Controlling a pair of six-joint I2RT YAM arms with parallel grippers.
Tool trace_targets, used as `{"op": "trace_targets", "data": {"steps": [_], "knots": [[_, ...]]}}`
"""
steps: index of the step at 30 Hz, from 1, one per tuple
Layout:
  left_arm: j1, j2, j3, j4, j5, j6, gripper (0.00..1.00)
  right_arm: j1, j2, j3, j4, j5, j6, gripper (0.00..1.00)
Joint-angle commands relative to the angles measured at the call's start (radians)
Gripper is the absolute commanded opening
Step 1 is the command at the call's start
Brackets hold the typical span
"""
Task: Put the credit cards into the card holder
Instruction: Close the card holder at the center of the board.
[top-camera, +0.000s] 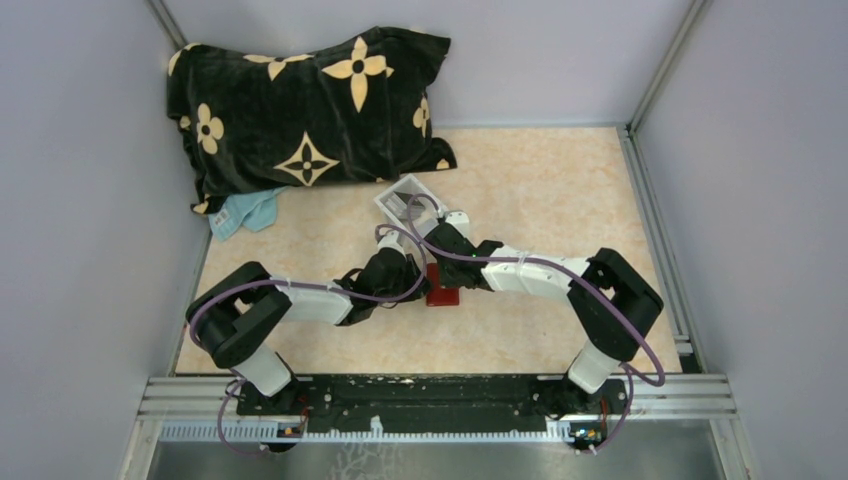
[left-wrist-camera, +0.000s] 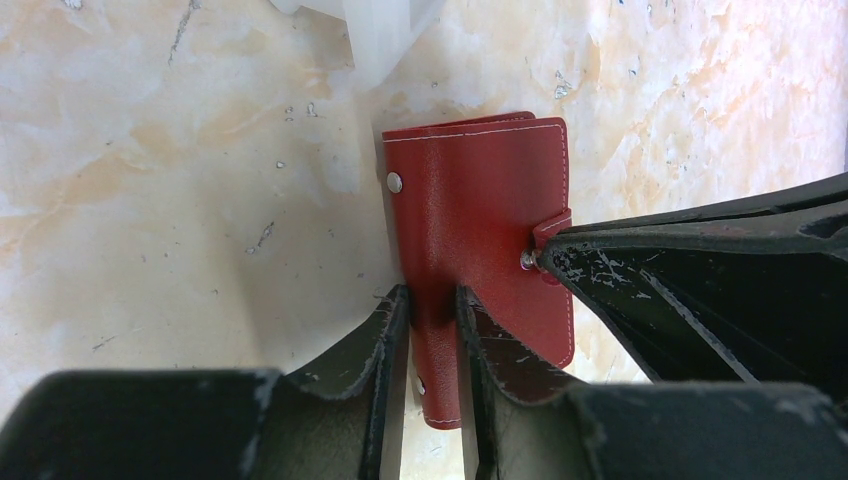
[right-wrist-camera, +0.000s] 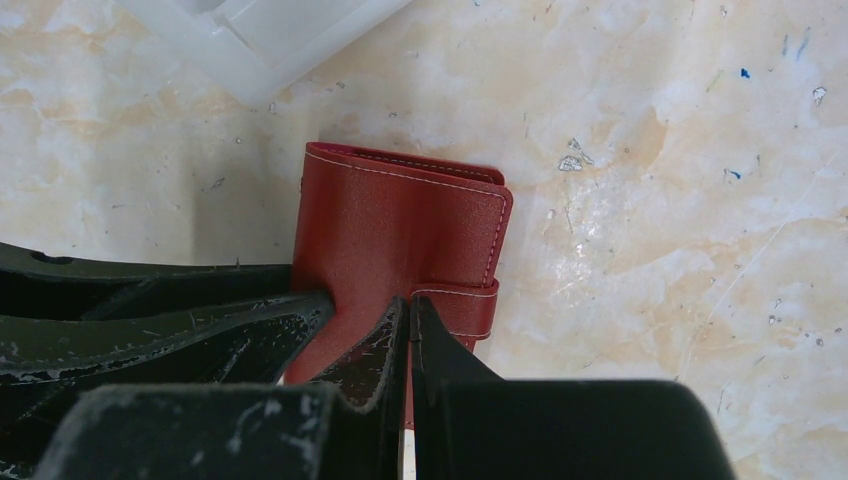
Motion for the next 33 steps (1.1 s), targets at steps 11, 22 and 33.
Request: {"op": "trace_targets", "data": {"steps": [11,22,33], "knots": [[-0.003,0.033,-0.021,-0.036,0.031,0.0,0.28,0.03,0.043,0.025,-0.001,0.014,0.0,0.0],[-0.003,0.024,-0.022,-0.042,0.028,0.004,0.28,0.037,0.042,0.009,-0.006,0.039,0.008,0.0],[-0.002,0.034,-0.025,-0.037,0.028,0.001,0.28,0.037,-0.04,0.006,-0.045,0.108,0.002,0.0]]}}
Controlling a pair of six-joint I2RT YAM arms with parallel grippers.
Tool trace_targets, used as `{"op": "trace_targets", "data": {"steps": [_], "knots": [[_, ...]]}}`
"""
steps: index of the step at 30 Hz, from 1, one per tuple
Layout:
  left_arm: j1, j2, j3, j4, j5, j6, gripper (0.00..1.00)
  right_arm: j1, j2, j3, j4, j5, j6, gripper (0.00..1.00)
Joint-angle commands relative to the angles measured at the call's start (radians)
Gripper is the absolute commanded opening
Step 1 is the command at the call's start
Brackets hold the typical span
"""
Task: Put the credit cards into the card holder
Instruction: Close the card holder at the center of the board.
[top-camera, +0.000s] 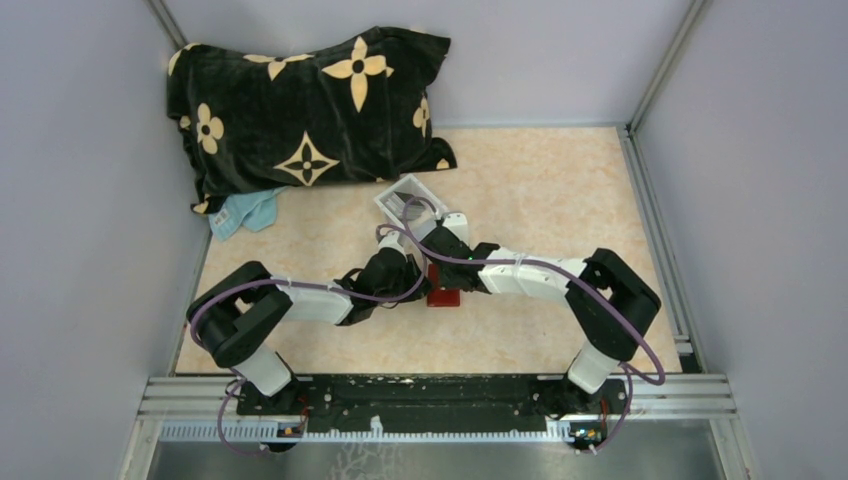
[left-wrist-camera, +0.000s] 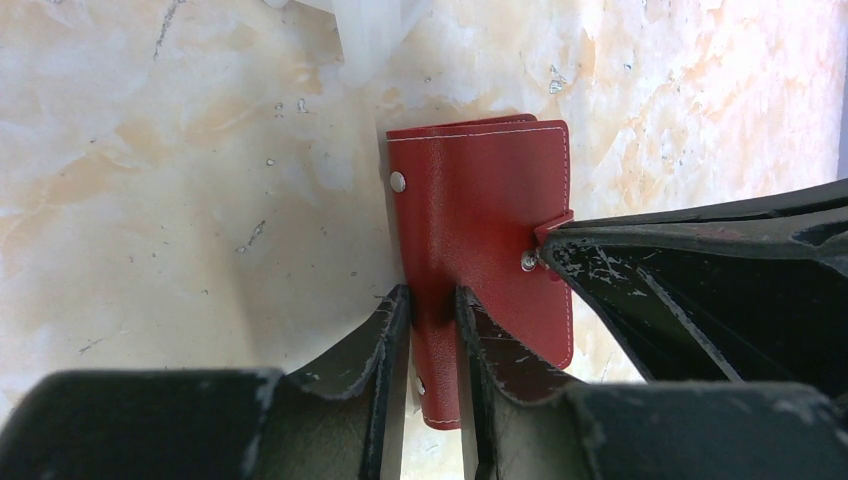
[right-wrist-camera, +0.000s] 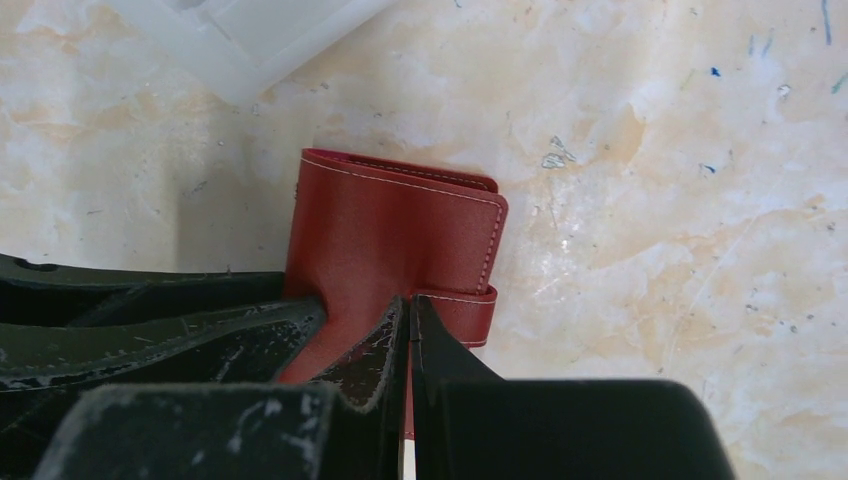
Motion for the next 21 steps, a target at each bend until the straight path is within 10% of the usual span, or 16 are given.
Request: {"op": "trace_targets", "data": {"steps": [1,21], "knots": [[-0.002,0.031,-0.024,-0.042,0.02,0.001,0.28,0.011,-0.05,0.002,-0.038,0.044,-0.001,0.0],[-0.002,0.04,-0.02,-0.033,0.029,0.0,0.28,0.012,-0.013,0.006,-0.004,-0.004,0.004,0.0]]}}
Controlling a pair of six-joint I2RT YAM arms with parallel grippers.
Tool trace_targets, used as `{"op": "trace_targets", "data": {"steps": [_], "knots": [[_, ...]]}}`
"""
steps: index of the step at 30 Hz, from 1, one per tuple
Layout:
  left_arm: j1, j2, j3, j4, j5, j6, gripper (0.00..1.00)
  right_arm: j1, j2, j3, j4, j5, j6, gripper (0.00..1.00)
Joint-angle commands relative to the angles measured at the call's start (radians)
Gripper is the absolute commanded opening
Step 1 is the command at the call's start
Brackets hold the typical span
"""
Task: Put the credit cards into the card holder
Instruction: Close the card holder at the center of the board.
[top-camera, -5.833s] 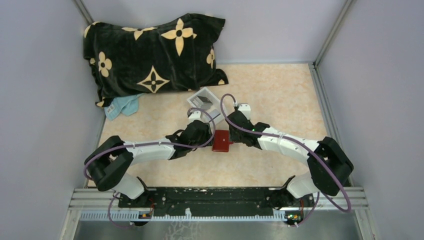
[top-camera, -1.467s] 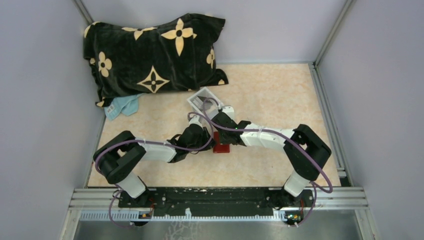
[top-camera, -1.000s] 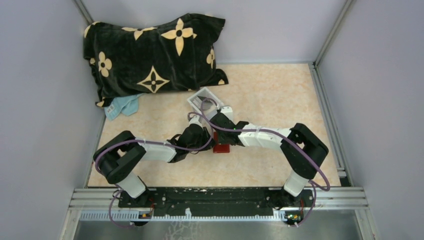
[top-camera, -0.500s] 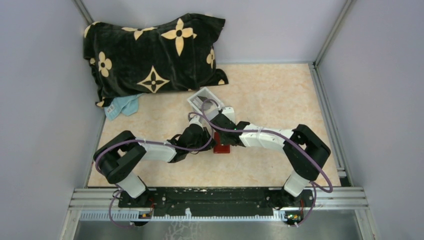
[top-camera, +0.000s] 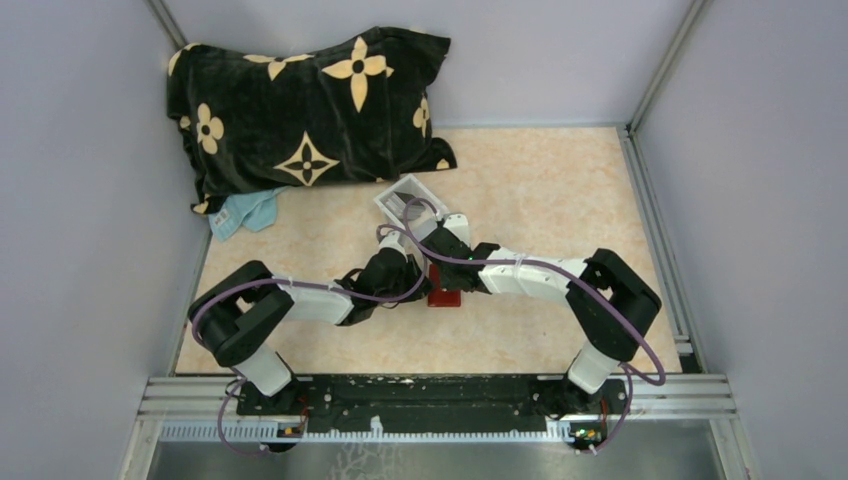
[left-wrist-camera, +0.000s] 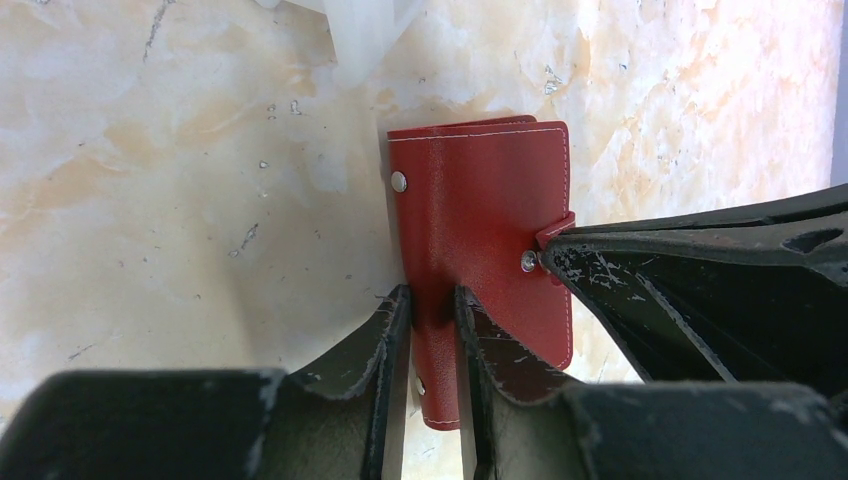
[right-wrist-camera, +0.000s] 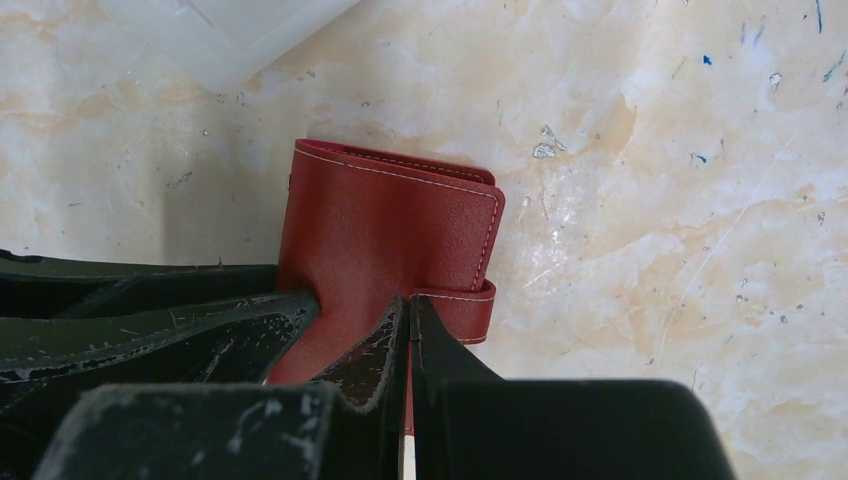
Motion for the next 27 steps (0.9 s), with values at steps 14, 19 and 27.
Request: {"op": "trace_targets", "data": {"steps": [14,19,27], "knots": [[-0.004,0.036,-0.019,-0.044,0.022,0.004,0.27,0.024,0.005,0.003,0.028,-0.016,0.009,0.0],[-0.002,0.033,-0.019,-0.045,0.021,0.005,0.27,0.032,0.034,-0.001,0.03,-0.015,0.012,0.0],[-0.003,0.031,-0.023,-0.041,0.023,0.001,0.27,0.037,0.046,-0.017,0.039,-0.017,0.022,0.0]]}}
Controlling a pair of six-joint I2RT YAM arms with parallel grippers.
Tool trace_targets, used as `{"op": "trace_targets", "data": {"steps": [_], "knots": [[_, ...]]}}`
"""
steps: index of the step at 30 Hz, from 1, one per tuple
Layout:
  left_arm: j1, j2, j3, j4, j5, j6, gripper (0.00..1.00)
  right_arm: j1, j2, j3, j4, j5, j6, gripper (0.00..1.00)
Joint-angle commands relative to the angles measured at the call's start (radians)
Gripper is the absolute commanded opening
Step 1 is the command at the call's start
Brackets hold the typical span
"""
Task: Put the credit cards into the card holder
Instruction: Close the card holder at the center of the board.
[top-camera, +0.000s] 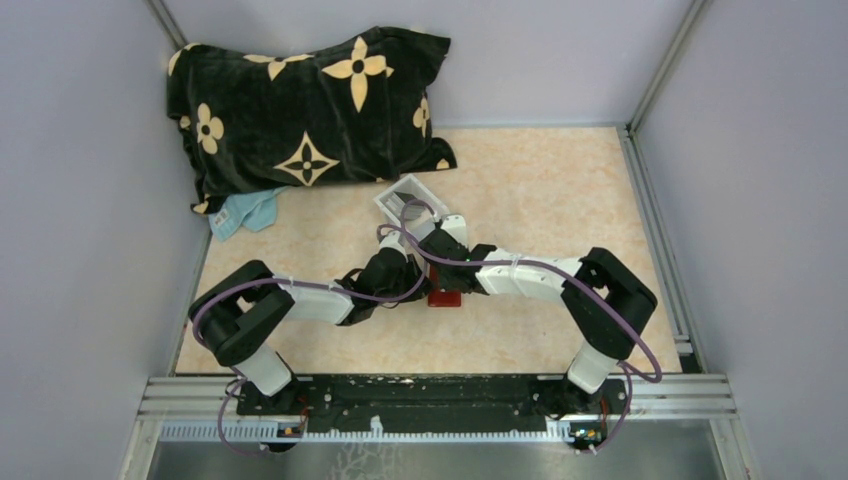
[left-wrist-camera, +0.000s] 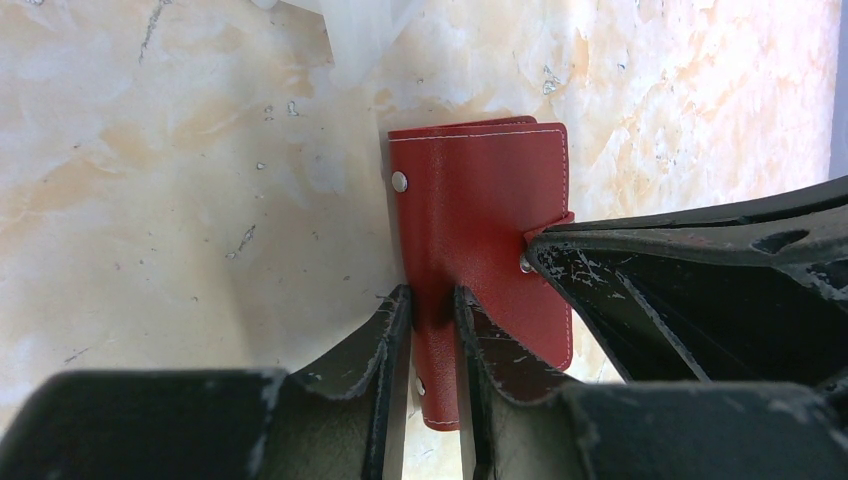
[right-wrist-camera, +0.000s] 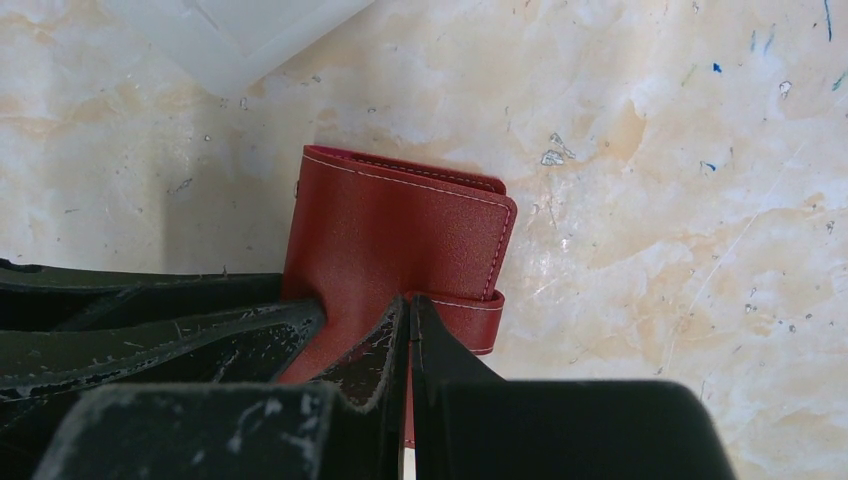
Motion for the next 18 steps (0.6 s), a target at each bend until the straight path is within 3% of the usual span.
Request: {"op": "trace_targets", "data": {"steps": [1,18], "knots": [[-0.003,0.027,-0.023,-0.048,0.019,0.0,0.27,0.025,0.027,-0.017,0.019,-0.031,0.023,0.0],[-0.003,0.018,-0.029,-0.05,0.017,-0.004,0.27,0.054,0.014,-0.098,0.049,-0.013,0.088,0.0]]}}
